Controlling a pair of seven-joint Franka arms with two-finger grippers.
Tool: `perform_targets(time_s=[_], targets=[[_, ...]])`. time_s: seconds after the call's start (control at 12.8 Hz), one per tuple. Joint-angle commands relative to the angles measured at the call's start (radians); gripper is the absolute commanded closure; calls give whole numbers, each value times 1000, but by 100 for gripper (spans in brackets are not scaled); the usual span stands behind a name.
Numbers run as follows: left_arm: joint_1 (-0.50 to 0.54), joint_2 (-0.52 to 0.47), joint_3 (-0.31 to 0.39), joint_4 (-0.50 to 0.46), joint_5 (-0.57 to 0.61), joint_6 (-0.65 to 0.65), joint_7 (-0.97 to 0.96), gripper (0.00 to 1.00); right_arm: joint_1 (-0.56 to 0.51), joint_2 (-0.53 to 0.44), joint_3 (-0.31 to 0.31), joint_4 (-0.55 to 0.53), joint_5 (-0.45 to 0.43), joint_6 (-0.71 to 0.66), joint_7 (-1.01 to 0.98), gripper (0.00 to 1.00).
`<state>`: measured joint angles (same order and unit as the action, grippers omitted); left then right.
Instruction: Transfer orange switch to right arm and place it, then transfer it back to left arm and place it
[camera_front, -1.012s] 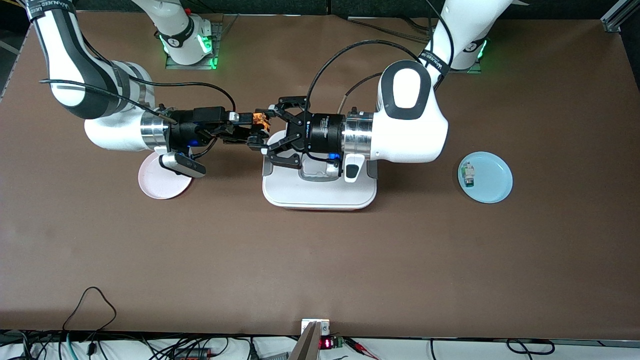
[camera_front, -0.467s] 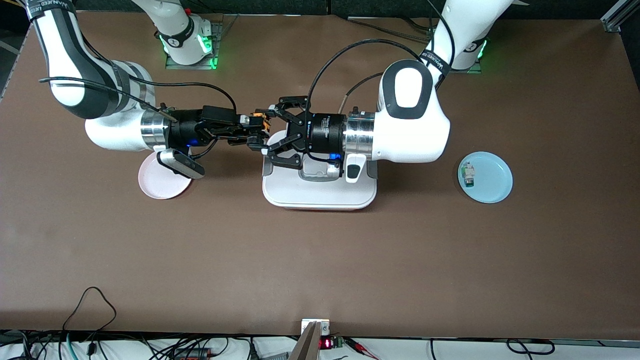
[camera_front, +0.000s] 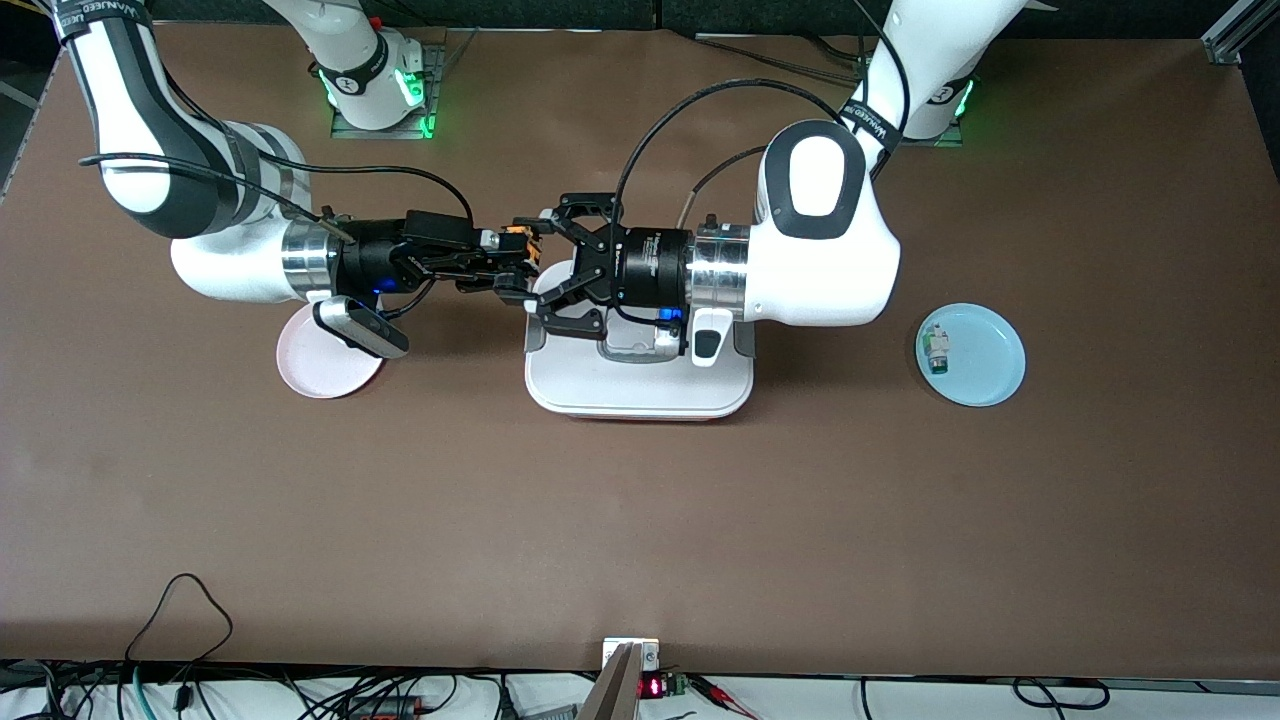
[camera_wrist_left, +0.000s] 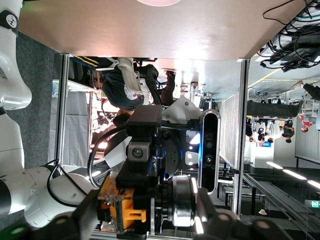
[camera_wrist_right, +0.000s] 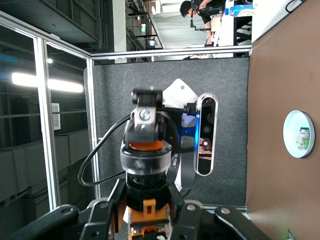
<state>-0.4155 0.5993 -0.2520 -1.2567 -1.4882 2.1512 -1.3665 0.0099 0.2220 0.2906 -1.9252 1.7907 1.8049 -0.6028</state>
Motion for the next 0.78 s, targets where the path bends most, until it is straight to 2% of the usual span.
perform_targets(time_s=[0.0,0.23,0.31,0.54,0.7], targets=[[-2,10,2,17,16,3,9,0,-2,7,2,17,1,10,-20,73],[7,7,5,17,19,-7,12,0,-7,5,2,17,-2,10,-20,73],[42,1,3,16,28,-20,30,0,-8,5,2,17,-4,10,-28,73],[160,-38,-3,14,200,-260,64,0,-50,0,2,18,-85,11,-43,74],[201,-67,2,16,317,-391,150,0,-77,-3,2,18,-147,10,-43,74]])
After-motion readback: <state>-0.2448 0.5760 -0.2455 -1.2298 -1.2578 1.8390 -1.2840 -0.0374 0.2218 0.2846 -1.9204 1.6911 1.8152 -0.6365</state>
